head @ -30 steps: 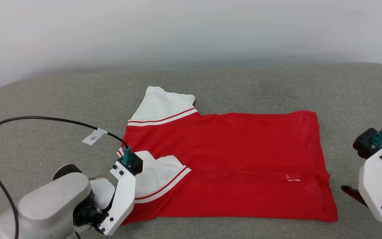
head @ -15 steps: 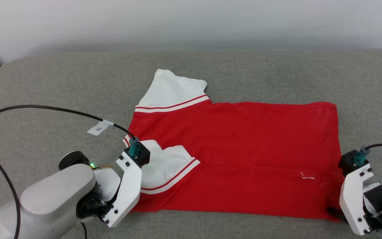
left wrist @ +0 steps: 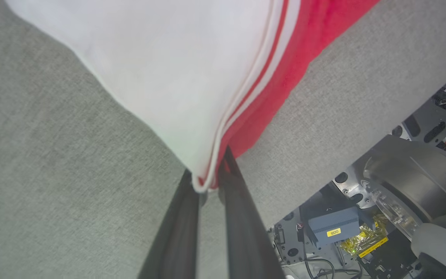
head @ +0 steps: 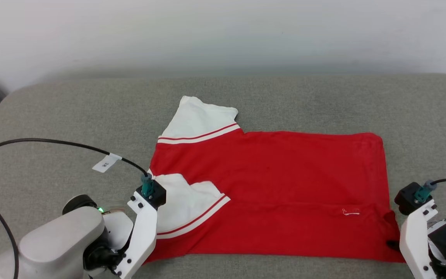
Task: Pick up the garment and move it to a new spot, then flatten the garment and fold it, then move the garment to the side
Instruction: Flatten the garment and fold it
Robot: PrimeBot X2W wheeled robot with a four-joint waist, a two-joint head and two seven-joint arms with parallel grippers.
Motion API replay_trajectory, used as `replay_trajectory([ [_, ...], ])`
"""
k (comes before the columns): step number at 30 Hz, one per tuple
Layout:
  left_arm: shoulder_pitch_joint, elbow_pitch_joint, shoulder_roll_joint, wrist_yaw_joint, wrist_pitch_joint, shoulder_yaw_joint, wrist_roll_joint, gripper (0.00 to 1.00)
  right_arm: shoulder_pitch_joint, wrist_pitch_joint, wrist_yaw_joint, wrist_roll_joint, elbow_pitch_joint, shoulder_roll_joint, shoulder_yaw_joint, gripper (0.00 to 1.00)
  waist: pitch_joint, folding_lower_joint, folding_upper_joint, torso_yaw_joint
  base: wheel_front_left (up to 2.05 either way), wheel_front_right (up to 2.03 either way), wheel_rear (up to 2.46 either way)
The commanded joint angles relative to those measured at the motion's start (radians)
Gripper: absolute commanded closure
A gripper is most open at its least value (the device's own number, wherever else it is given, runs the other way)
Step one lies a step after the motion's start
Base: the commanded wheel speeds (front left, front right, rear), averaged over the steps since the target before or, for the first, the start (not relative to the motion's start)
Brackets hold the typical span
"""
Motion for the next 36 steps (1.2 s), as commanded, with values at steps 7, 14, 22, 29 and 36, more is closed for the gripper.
replay_trajectory([
  [7, 0.069, -0.046, 0.045, -0.001, 0.009, 0.001, -0.024, 1.00, 0.051, -0.001, -0.001, 0.046, -0.100, -0.107, 0.003, 1.00, -0.074, 0.0000, 0.0000, -0.013, 0.00, 0.00, 0.00],
  [14, 0.142, -0.083, 0.071, 0.000, 0.018, 0.001, -0.032, 1.00, 0.114, 0.026, -0.001, 0.081, -0.117, -0.130, -0.017, 1.00, -0.081, 0.0000, 0.0000, -0.017, 0.00, 0.00, 0.00],
  [22, 0.139, -0.039, 0.045, -0.001, -0.055, 0.002, 0.004, 0.00, 0.149, 0.009, -0.001, 0.068, -0.051, -0.065, -0.053, 0.00, -0.076, 0.0000, 0.0000, -0.006, 0.00, 0.00, 0.00],
  [29, 0.077, -0.069, 0.096, -0.001, -0.141, 0.034, 0.025, 0.00, 0.165, -0.233, -0.001, -0.035, -0.051, -0.046, -0.195, 0.00, -0.116, 0.0000, 0.0000, 0.000, 0.00, 0.00, 0.00],
  [36, -0.009, 0.015, 0.072, 0.057, -0.360, 0.108, 0.157, 0.00, 0.221, -0.558, -0.001, -0.196, -0.059, 0.097, -0.458, 0.00, -0.121, 0.0000, 0.0000, -0.026, 0.00, 0.00, 0.00],
])
